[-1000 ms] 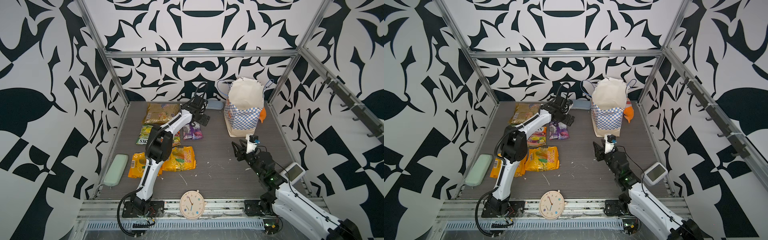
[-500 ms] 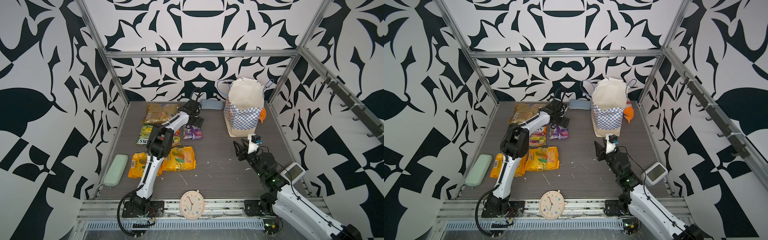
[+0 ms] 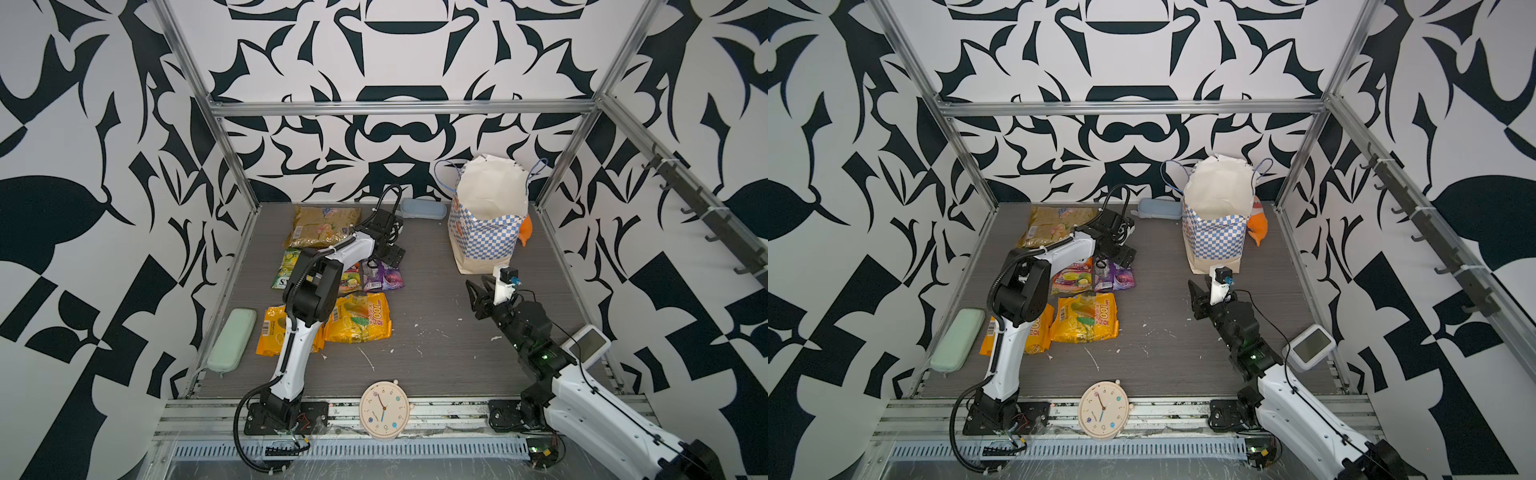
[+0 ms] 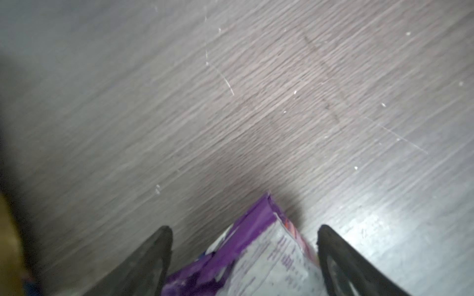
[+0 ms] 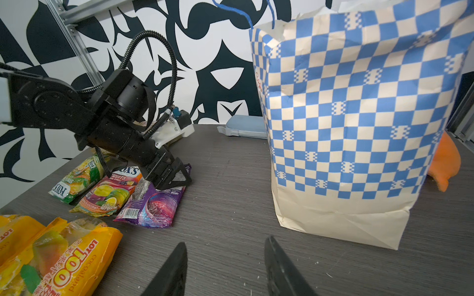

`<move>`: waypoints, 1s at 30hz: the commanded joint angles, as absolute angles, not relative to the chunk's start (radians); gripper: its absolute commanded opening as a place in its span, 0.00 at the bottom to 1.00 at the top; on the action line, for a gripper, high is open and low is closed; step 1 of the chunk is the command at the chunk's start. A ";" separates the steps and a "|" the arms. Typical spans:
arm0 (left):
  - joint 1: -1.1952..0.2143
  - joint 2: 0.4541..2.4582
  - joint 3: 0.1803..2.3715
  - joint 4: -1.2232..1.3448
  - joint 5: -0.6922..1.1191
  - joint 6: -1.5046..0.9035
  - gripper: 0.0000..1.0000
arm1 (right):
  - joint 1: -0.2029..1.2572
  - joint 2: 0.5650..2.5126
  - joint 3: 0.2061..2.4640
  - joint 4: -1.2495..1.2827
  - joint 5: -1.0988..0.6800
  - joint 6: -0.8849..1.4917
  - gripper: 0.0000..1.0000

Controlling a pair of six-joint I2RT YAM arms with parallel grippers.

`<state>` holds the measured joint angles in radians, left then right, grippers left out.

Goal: Take the snacks out of the paper bag
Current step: Move the snack to the center of the table, then reset both arms

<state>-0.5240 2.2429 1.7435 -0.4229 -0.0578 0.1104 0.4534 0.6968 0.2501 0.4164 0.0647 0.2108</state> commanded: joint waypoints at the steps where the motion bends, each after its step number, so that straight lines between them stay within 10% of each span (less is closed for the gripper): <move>1: -0.526 2.170 1.749 -0.412 -0.078 0.152 0.99 | 0.457 0.694 0.306 0.456 0.113 0.190 0.51; 6: -0.538 2.044 1.796 -0.507 -0.166 0.088 1.00 | 0.457 0.733 0.367 0.346 0.382 0.206 0.54; 14: -0.537 1.438 1.199 -0.049 -0.243 0.031 0.99 | 0.454 0.772 0.363 0.344 0.711 0.198 0.94; 30: -0.330 0.993 0.499 0.197 -0.819 -0.074 1.00 | 0.434 0.902 0.241 0.548 0.867 0.001 0.94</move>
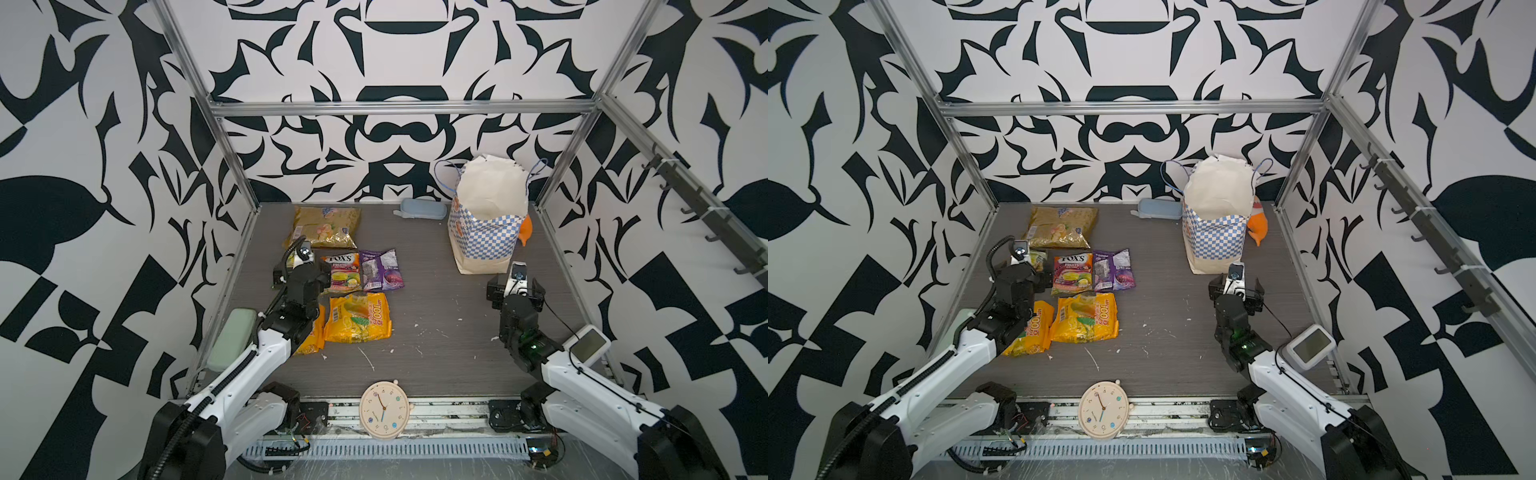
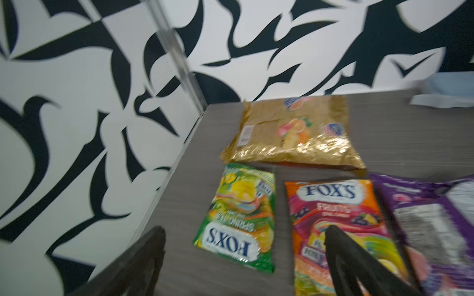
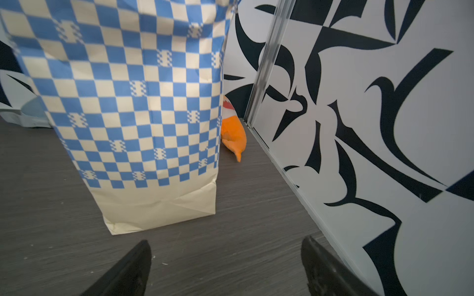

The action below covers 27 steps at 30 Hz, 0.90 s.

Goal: Take the snacks out of the paper bag
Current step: Reset both arms

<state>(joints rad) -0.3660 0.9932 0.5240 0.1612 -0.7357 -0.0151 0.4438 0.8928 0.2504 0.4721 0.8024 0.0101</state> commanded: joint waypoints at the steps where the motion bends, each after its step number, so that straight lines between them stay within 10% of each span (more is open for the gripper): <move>1: -0.309 1.008 0.487 0.198 -0.825 -0.086 0.99 | 0.429 0.916 0.224 0.581 0.858 0.000 0.94; 27: 0.011 1.525 0.224 1.171 -0.242 -0.084 1.00 | 0.158 1.456 0.183 1.157 0.383 0.004 0.94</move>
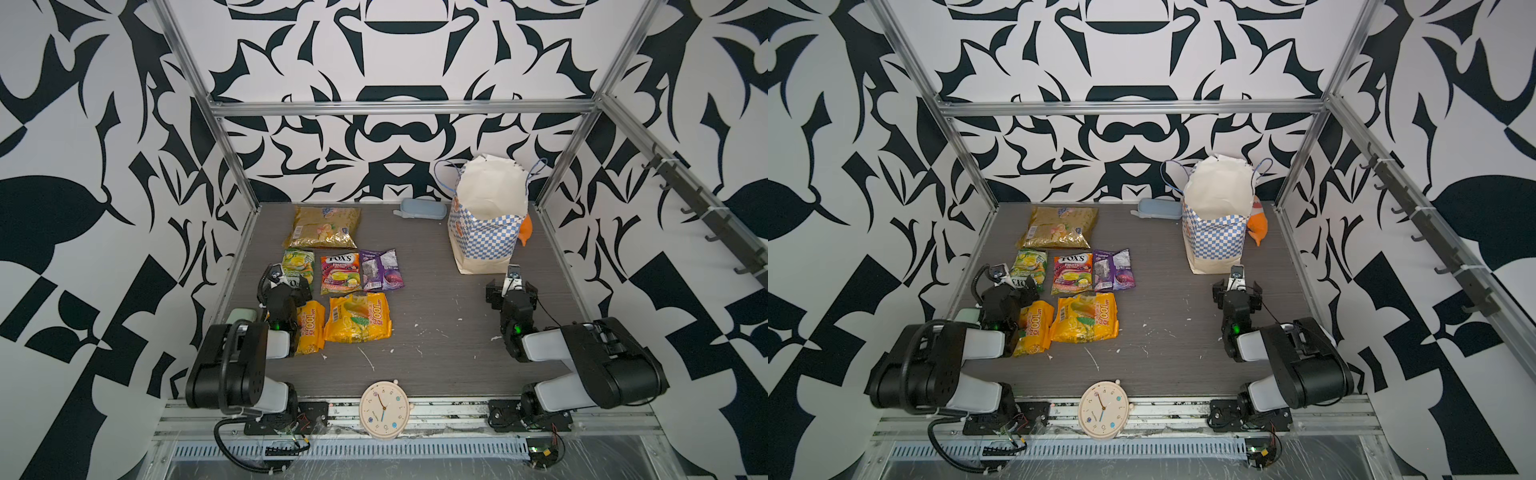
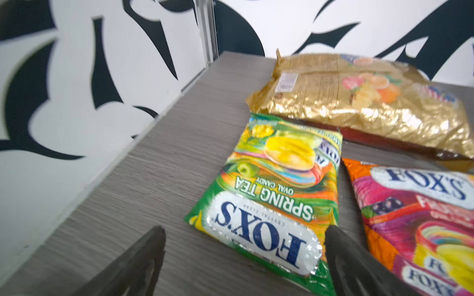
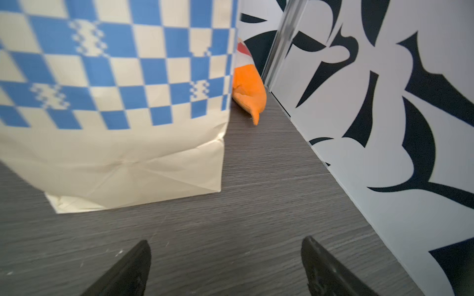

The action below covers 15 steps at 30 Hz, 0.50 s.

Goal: Take the snacks out of the paper bag
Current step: Reset both arms

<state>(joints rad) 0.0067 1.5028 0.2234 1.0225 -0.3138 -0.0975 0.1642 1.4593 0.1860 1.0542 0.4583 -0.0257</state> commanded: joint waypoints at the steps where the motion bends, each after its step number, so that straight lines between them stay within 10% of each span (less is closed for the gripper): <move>1: 0.012 1.537 0.239 1.155 -0.216 -0.073 0.99 | 0.157 1.462 0.190 1.151 0.367 0.000 0.95; 15: 0.038 1.552 0.374 0.909 -0.235 -0.108 1.00 | 0.105 1.551 0.341 0.937 0.308 0.029 1.00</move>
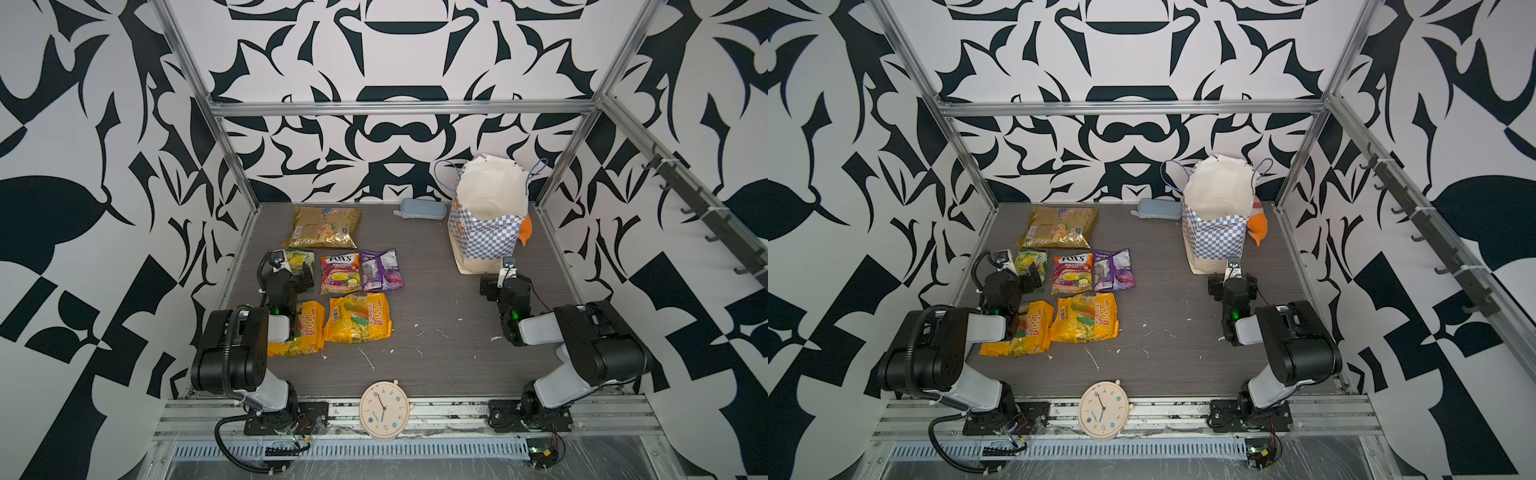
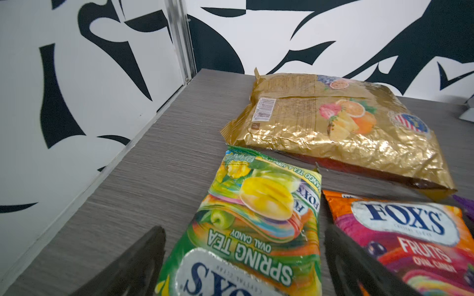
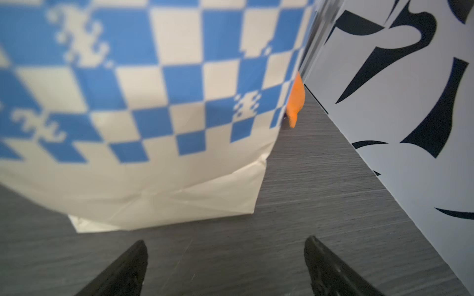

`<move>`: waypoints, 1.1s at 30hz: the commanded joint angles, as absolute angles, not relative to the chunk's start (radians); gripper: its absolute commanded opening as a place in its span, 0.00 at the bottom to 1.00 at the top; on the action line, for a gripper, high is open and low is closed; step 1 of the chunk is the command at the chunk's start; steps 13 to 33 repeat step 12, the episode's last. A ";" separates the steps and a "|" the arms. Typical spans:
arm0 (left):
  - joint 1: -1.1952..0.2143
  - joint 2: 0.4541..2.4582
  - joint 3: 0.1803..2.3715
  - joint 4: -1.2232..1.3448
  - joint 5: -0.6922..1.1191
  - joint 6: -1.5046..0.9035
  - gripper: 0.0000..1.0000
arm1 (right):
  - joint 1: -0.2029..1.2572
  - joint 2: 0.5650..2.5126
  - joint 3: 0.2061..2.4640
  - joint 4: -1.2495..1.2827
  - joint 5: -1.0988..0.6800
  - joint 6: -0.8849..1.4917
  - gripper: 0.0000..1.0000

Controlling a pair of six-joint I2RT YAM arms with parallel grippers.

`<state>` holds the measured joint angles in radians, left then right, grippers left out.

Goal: Take the snacks out of the paper bag
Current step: Reset both arms

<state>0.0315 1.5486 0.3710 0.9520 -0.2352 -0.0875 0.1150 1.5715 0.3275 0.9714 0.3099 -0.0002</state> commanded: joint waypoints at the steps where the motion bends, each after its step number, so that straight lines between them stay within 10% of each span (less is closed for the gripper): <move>1: 0.038 1.551 0.373 0.908 -0.233 -0.106 0.99 | 0.106 1.551 0.342 0.937 0.308 0.029 1.00; 33: 0.049 1.554 0.378 0.903 -0.210 -0.119 0.99 | 0.106 1.555 0.341 0.942 0.308 0.029 1.00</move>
